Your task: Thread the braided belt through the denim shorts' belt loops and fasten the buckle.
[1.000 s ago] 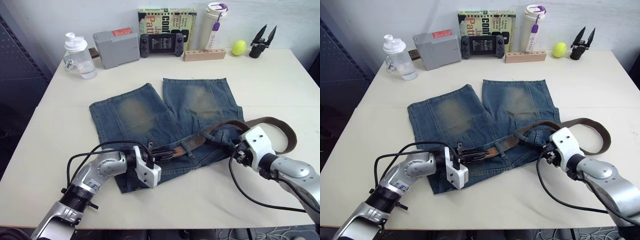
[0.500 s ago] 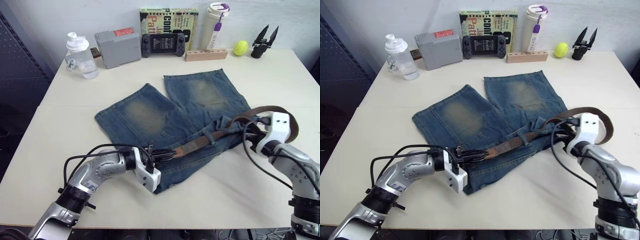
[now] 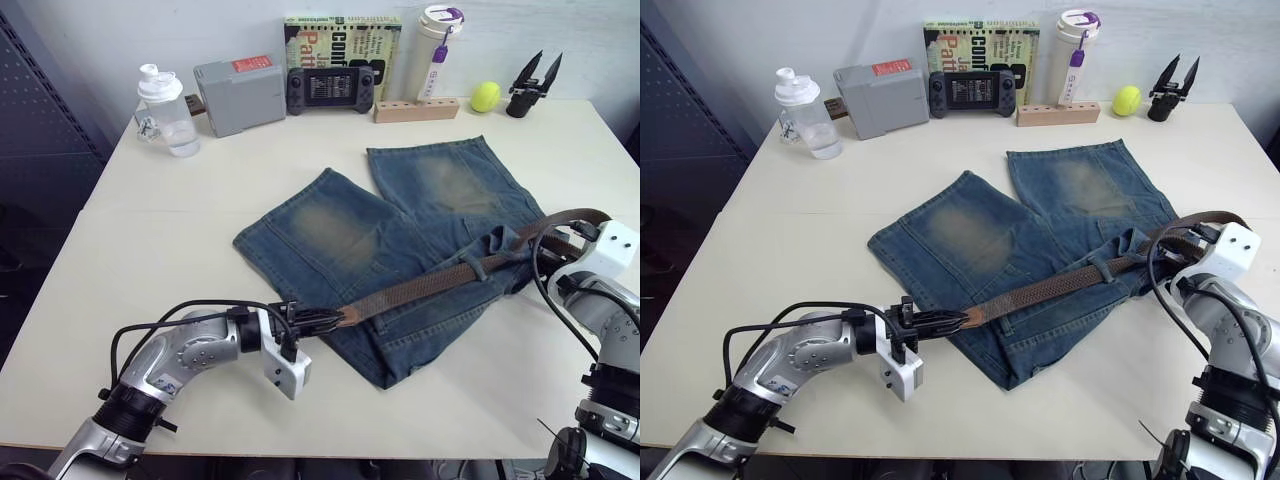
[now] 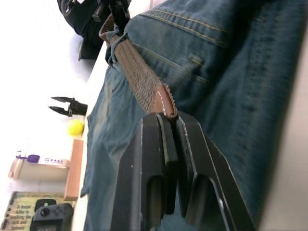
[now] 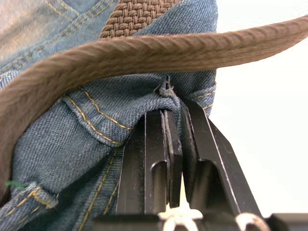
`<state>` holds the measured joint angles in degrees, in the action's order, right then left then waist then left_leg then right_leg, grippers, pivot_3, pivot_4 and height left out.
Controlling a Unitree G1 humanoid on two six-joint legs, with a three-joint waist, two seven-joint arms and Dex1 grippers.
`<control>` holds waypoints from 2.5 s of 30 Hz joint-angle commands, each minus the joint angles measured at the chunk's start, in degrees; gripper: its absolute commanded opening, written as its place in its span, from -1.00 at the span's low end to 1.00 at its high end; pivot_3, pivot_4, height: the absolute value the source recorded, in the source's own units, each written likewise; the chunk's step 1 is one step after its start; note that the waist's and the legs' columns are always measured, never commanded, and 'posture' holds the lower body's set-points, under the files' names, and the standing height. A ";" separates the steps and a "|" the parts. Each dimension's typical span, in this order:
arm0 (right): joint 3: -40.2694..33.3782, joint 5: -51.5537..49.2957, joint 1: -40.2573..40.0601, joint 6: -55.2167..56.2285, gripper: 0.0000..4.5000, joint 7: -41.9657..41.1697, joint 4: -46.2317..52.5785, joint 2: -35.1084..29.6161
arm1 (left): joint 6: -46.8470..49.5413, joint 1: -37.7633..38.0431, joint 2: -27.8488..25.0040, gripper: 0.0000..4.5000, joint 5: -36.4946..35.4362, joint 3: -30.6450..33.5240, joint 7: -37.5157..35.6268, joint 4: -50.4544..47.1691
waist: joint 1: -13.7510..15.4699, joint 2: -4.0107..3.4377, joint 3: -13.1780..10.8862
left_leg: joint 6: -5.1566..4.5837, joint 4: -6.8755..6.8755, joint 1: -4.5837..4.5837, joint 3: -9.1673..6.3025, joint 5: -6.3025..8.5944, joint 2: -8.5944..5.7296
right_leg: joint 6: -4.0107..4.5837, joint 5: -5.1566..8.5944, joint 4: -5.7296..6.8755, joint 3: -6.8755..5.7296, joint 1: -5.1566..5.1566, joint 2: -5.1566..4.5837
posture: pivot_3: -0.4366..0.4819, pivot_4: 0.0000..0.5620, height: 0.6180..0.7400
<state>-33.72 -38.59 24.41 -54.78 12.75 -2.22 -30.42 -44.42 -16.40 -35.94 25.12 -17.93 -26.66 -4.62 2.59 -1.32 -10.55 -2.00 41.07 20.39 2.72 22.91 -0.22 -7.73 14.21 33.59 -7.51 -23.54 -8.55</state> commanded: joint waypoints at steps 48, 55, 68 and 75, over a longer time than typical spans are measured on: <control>13.23 -74.41 -30.58 15.11 0.99 11.80 31.54 12.00 | -4.68 -12.51 11.00 -1.00 4.98 -5.68 4.03 9.80 | 0.11 0.05 -0.01 | -0.02 -0.04 -0.04 0.04 0.01 0.04 | -0.05 -0.03 -0.03 0.05 -0.05 0.02 | -0.05 -0.47 0.76; 13.37 -74.41 -28.97 16.78 -0.39 12.73 30.33 12.52 | -4.40 -11.86 10.57 -1.00 4.91 -5.72 3.97 9.17 | 0.12 0.05 -0.01 | -0.03 -0.04 -0.03 0.02 0.01 0.04 | -0.04 -0.03 -0.03 0.07 -0.06 0.01 | -0.05 -0.47 0.76; 15.16 -74.41 -26.18 16.87 -1.00 11.62 27.74 9.82 | 8.12 -5.45 8.78 0.29 -15.20 -5.46 -7.51 3.47 | -0.24 0.03 -0.01 | -0.03 -0.04 -0.04 -0.30 0.01 0.04 | -0.04 -0.03 -0.01 0.11 -0.09 0.01 | -0.05 -0.47 0.76; 12.94 -74.41 -23.02 13.88 -1.00 7.30 25.27 3.64 | 34.23 9.97 -0.04 0.40 -43.20 -0.05 -18.72 -12.97 | -1.45 -0.14 -0.03 | -0.02 -0.10 -0.05 -0.37 0.02 0.08 | 0.02 0.01 -0.01 0.15 -0.13 0.01 | -0.05 -0.47 0.76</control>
<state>-19.54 -111.92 0.76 -40.35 21.52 22.71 -26.12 -14.07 -7.44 -35.80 -12.94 -19.59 -43.91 -13.14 1.14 -1.47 -10.58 -2.02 40.97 20.34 2.36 22.93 -0.14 -7.72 14.22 33.57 -7.36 -23.67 -8.54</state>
